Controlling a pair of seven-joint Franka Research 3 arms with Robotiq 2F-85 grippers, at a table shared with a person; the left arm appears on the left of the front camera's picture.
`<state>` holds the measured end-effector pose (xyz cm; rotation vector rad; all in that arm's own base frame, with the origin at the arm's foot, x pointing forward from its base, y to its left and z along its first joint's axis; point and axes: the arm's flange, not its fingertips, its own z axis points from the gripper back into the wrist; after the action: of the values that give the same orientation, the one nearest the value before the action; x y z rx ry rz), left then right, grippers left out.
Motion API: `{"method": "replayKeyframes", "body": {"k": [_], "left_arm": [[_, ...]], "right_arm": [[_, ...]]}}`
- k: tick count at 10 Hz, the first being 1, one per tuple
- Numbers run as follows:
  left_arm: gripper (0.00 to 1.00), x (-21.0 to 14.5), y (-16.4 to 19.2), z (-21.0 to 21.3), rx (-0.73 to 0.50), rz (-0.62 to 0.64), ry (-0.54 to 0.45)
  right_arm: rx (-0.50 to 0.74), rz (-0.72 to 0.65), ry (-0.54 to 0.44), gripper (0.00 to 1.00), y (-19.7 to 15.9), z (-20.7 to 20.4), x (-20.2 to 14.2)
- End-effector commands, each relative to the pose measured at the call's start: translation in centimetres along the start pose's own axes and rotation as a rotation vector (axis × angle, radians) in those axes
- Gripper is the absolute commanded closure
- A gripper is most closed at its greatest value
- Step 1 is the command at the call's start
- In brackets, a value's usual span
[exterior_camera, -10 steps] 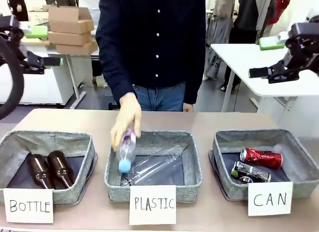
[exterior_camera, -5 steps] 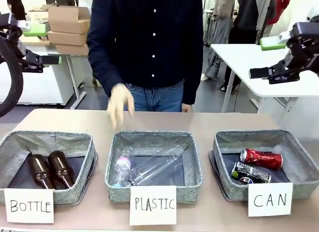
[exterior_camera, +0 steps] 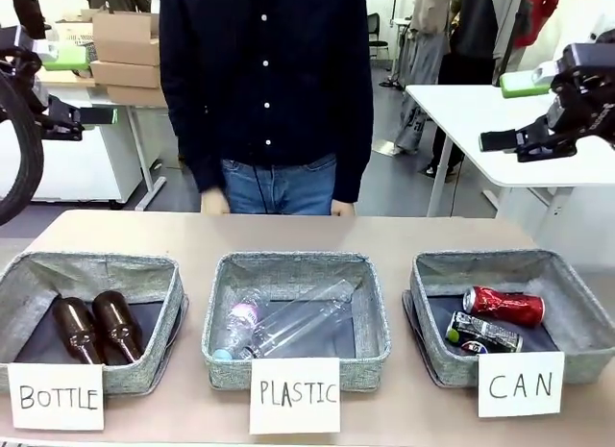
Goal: Sort the can waste into the basket.
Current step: Pick up the can waste from the table and place it in the right Fabric basket.
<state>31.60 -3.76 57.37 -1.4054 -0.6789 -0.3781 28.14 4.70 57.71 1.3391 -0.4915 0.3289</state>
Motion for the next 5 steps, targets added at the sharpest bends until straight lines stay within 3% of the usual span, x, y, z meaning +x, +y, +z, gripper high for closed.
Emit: {"method": "replayKeyframes", "body": {"k": [1,5], "left_arm": [[0.00,0.23,-0.24,0.01,-0.014,0.007,-0.001],[0.00,0.23,-0.24,0.01,-0.014,0.007,-0.001]], "right_arm": [[0.002,-0.013,0.012,0.00,-0.07,0.22,-0.19],[0.002,-0.013,0.012,0.00,-0.07,0.22,-0.19]]}}
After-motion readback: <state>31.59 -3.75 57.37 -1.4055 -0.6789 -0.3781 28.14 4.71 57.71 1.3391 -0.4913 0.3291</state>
